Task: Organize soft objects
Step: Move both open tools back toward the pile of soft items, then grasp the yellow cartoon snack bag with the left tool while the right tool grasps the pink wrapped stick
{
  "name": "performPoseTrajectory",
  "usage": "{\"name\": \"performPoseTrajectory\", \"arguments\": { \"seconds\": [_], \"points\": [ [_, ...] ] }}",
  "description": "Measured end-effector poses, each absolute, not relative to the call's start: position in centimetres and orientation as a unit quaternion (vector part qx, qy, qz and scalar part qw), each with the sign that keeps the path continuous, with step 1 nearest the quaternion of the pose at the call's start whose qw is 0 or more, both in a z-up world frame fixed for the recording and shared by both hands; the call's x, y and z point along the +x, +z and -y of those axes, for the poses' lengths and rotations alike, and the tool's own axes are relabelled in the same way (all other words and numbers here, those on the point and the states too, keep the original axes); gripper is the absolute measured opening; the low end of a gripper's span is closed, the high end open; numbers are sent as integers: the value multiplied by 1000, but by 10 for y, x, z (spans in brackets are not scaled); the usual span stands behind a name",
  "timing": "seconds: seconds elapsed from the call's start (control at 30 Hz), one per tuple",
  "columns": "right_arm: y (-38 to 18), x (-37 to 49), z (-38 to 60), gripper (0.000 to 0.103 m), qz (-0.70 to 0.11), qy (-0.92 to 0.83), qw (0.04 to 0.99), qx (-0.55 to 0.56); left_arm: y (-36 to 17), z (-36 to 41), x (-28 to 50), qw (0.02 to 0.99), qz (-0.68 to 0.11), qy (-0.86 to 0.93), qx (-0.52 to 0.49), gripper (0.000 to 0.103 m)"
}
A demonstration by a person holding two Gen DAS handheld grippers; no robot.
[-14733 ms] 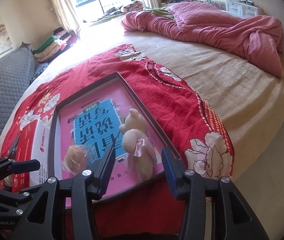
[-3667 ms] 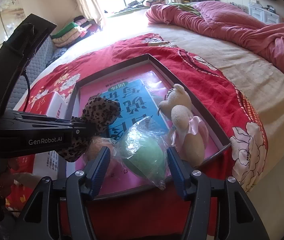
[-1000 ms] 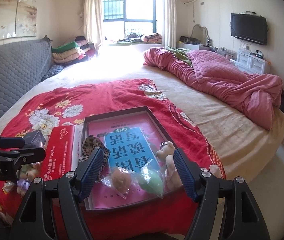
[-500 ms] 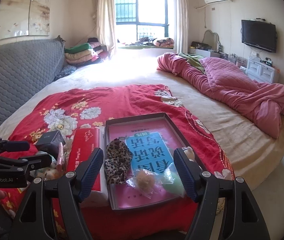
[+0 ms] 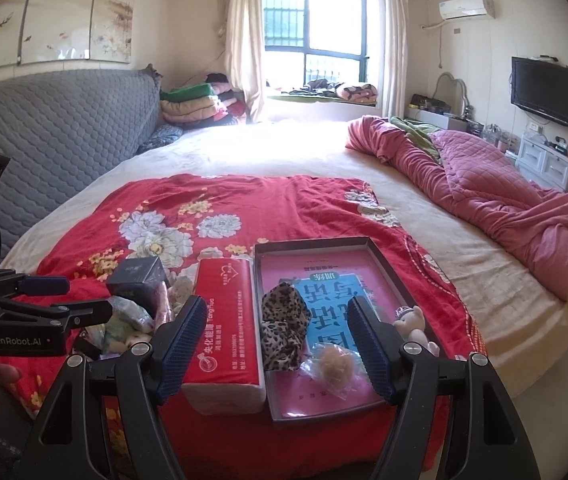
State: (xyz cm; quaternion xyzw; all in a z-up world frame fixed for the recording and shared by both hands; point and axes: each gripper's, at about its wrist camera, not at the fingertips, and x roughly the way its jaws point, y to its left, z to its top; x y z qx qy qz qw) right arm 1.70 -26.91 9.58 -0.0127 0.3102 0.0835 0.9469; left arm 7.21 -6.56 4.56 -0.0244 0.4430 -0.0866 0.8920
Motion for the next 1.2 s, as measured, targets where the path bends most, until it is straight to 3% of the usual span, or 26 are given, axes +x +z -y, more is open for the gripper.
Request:
{"name": "performPoseTrajectory", "arguments": {
  "seconds": [0.63,1.2],
  "points": [
    [102,11,226,74,-308,141,940,-34,23,-39,54,884,-463,4,-64,80],
    [71,15,188,74,-341,177,920,-78,-31,-39,54,859,-504,-33,-85,80]
  ]
}}
